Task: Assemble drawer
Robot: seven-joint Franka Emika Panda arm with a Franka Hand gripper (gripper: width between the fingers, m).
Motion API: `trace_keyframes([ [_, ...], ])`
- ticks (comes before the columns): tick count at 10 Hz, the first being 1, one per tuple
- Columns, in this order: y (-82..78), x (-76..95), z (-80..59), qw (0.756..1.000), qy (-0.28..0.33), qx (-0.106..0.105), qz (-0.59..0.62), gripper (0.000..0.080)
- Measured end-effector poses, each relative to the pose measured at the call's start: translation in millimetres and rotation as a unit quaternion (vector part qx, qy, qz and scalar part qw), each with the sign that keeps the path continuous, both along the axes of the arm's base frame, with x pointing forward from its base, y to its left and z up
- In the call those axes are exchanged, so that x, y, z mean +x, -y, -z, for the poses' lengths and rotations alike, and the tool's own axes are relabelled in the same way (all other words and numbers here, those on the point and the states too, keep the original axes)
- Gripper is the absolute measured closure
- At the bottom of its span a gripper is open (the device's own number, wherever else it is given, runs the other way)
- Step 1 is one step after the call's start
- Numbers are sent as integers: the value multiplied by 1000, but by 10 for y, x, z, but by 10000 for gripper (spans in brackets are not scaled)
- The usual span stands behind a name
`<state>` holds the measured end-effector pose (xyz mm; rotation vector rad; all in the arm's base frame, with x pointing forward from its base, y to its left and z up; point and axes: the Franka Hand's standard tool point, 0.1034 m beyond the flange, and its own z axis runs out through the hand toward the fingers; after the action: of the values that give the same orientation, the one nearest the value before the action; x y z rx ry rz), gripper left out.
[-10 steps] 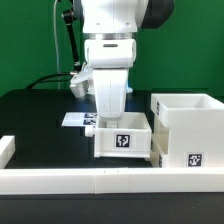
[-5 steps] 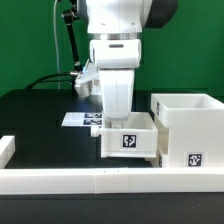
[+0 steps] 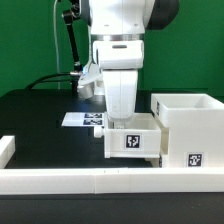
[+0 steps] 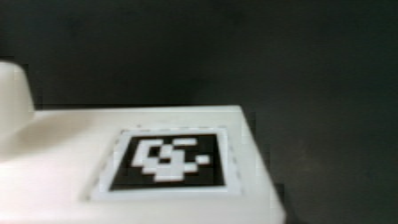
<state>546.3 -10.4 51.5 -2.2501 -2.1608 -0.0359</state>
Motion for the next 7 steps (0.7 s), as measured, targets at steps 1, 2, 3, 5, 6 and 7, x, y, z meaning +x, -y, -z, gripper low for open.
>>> trace_keyframes([
  [1, -7, -2, -1, 1000, -1, 0, -1, 755],
  [2, -20, -4, -9, 1000, -3, -1, -3, 755],
  [3, -21, -10, -19, 1000, -5, -1, -2, 755],
  [5, -21, -15, -21, 1000, -7, -2, -2, 755],
  [6, -21, -15, -21, 1000, -7, -2, -2, 755],
  [7, -21, -15, -22, 1000, -7, -2, -2, 755],
])
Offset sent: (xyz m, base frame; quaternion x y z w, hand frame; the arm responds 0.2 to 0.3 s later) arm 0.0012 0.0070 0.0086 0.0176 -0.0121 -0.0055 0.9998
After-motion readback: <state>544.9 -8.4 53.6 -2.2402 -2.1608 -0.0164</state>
